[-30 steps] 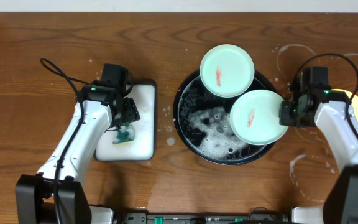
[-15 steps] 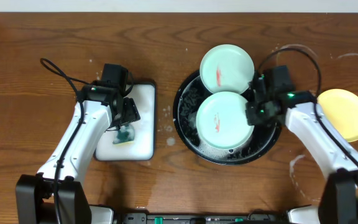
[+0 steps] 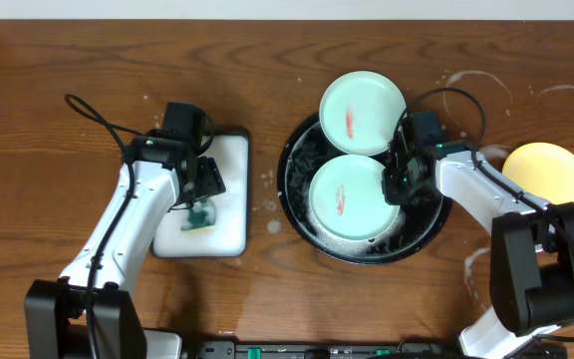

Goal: Clean dirty plates on tray and stack at the side

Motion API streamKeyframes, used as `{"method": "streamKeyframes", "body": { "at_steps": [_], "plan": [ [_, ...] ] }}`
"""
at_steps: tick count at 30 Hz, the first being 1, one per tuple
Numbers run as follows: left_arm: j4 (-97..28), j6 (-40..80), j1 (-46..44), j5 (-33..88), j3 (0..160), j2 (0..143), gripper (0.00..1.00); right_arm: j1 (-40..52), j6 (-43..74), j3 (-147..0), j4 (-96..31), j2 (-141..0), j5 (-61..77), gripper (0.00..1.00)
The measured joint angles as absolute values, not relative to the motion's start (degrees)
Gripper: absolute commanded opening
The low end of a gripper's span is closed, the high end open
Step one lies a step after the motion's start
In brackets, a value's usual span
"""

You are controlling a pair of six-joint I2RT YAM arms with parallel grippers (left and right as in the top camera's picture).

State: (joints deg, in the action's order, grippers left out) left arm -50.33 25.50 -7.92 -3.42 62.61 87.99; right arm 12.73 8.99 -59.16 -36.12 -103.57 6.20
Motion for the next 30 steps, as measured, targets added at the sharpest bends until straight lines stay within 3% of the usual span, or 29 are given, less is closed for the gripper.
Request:
{"method": "streamKeyframes", "body": {
  "at_steps": [8, 16, 20, 22, 24, 27, 30],
  "plan": [
    [-50.4, 25.5, -7.9, 1.6, 62.6, 88.0, 0.82, 12.4, 2.1, -59.3, -33.6, -103.5, 6.1, 0.01],
    [-44.3, 25.5, -7.9, -2.6, 59.5, 88.0, 0.8, 12.4, -1.3, -59.3, -33.0, -103.5, 6.0, 0.01],
    [-36.3, 25.5, -7.9, -4.4, 53.7, 88.2, 0.68, 12.4, -1.7, -59.3, -33.0, -103.5, 6.0, 0.01],
    [-32.4, 25.5, -7.9, -5.2, 50.6, 88.8, 0.57, 12.4, -1.7, -59.3, -33.0, -103.5, 6.0, 0.01],
    [-28.4, 25.3, -7.9, -5.7, 47.9, 89.8, 0.44, 12.4, -1.7, -59.3, -33.1, -103.5, 6.0, 0.01],
    [-24.6, 25.4, -7.9, -6.7, 45.8, 90.7, 0.12, 12.4, -1.7, -59.3, -33.1, -103.5, 6.0, 0.01],
    [-23.2, 25.3, -7.9, -7.8, 45.3, 90.9, 0.07, 12.4, -1.7, -59.3, -33.1, -103.5, 6.0, 0.01]
  ]
}}
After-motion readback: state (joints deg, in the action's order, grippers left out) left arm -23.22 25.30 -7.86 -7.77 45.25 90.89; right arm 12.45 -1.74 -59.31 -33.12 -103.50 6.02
